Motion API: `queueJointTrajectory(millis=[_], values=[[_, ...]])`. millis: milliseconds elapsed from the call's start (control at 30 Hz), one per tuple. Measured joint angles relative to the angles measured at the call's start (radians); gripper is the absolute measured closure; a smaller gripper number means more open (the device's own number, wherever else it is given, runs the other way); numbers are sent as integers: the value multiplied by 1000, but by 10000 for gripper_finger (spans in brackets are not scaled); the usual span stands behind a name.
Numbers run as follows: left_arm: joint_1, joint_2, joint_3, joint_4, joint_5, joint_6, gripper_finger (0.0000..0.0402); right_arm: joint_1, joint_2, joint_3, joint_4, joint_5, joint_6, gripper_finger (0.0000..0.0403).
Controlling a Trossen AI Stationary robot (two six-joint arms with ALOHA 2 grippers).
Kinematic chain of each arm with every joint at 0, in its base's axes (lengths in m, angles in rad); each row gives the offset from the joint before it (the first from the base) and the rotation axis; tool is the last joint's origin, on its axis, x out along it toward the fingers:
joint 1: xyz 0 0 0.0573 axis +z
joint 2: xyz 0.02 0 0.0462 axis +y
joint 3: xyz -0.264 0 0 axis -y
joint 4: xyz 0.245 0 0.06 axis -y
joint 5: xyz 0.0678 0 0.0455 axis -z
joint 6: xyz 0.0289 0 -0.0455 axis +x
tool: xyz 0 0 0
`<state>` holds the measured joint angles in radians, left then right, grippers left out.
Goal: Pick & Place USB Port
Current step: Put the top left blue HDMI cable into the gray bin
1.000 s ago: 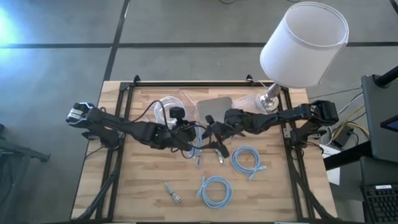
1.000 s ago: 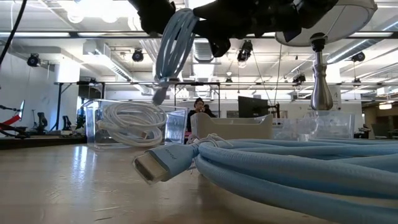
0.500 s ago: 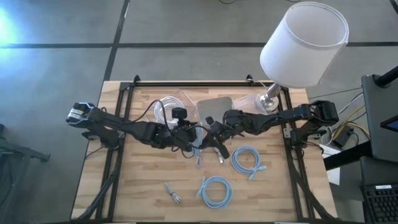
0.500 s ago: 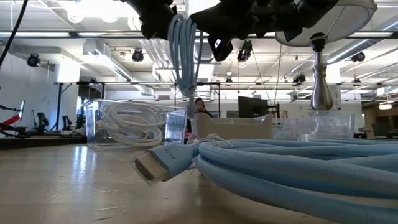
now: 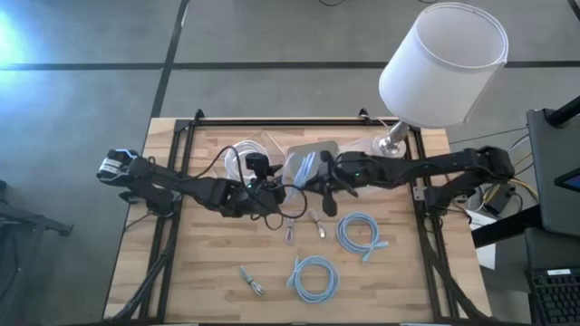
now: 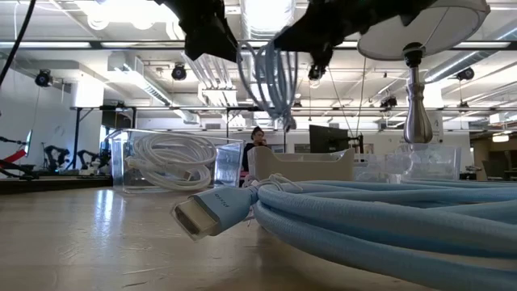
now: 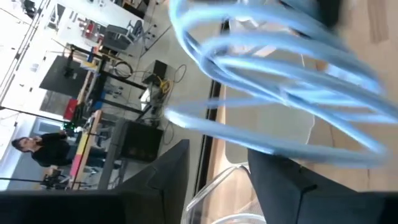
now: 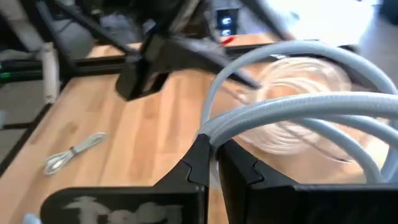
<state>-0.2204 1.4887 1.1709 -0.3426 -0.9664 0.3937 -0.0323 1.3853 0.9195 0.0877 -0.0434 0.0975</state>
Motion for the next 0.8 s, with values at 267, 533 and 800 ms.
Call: queueJointTrajectory(millis=[267, 533, 800], values=[[4, 0, 0, -3, -11, 26, 216, -13, -131, -1, -157, 192, 5, 389], [5, 0, 0, -2, -58, 26, 218, -56, -39, -18, -150, 260, 93, 389], [5, 0, 0, -2, -58, 20, 218, -77, 150, 0, -85, 287, 137, 390]])
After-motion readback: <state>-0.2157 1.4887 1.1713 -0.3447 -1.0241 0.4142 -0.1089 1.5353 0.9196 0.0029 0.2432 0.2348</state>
